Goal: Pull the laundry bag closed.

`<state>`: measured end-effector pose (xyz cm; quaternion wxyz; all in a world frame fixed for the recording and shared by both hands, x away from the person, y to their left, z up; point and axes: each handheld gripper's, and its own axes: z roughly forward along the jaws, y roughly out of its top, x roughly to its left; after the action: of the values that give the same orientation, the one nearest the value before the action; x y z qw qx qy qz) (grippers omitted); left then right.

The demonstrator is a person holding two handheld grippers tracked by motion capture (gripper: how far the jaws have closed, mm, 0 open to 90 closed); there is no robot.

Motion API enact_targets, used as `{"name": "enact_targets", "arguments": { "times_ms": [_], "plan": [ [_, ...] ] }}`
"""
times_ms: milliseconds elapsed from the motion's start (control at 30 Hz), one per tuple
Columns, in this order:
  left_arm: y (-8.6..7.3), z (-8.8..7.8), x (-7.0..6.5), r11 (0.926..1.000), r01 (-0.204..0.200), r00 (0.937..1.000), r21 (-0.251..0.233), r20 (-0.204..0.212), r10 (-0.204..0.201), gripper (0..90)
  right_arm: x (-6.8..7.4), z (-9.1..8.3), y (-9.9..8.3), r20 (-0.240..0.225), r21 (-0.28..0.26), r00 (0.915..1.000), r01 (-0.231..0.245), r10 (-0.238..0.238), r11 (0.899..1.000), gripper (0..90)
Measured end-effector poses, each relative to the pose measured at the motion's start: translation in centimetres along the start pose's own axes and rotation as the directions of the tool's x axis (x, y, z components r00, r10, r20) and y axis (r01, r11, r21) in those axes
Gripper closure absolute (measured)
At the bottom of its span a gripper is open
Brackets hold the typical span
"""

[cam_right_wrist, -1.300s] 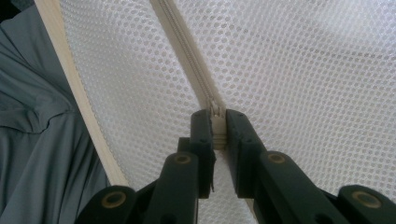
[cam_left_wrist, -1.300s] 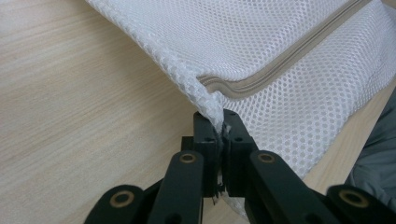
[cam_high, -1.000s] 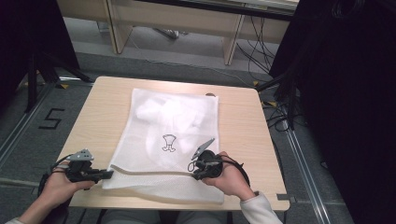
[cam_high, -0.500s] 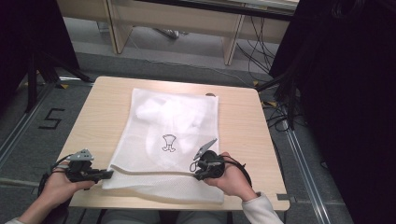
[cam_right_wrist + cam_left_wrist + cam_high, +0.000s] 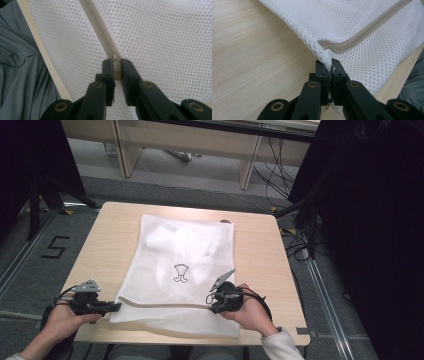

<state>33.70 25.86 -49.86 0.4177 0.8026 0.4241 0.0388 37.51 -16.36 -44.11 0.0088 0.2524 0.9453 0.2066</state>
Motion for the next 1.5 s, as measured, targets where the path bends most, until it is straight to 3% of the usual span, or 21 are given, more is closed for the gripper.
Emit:
{"name": "enact_targets", "arguments": {
  "times_ms": [100,200,300,333,500,633,1133,1200,1500],
  "plan": [
    [0.0,0.0,0.0,1.0,-0.003,1.0,0.0,0.001,0.003,85.8,0.0,-0.1,-0.1,0.009,-0.002,0.9998,-0.015,0.015,1.0,82.4],
    [0.0,0.0,0.0,1.0,-0.001,1.0,0.0,-0.001,0.001,85.7,-0.1,-0.1,-0.2,0.004,0.0,1.0,-0.002,0.002,1.0,82.4],
    [0.0,0.0,0.0,1.0,-0.002,1.0,0.001,0.001,0.002,85.8,0.0,-0.2,-0.4,0.013,0.004,0.9995,-0.029,0.029,1.0,82.4],
    [-0.1,0.1,0.0,0.9999,0.002,1.0,-0.015,-0.003,-0.002,85.8,-0.2,-0.2,-0.4,0.005,-0.002,0.9999,-0.015,0.015,1.0,82.4],
    [0.0,0.0,0.0,1.0,-0.001,1.0,0.001,0.001,0.001,85.7,-0.1,-0.3,-0.7,0.013,0.003,0.9994,-0.031,0.031,1.0,82.4],
    [0.0,0.0,0.0,1.0,-0.001,1.0,0.0,0.001,0.001,85.8,-0.3,-0.5,-0.8,0.012,-0.005,0.9998,-0.017,0.017,1.0,82.4],
    [0.0,0.0,0.0,1.0,-0.005,1.0,0.002,-0.002,0.005,85.8,-0.6,-0.9,-1.8,0.022,-0.003,0.9981,-0.057,0.057,0.998,82.4],
    [0.0,0.0,0.0,1.0,-0.001,1.0,-0.001,0.001,0.001,85.8,-0.8,-0.9,-1.9,0.026,-0.003,0.999,-0.037,0.037,0.999,82.4],
    [-0.1,0.0,0.0,0.9999,0.003,1.0,-0.01,-0.005,-0.003,85.7,-1.1,-1.2,-2.5,0.037,0.0,0.9979,-0.053,0.053,0.999,82.4]
  ]
}}
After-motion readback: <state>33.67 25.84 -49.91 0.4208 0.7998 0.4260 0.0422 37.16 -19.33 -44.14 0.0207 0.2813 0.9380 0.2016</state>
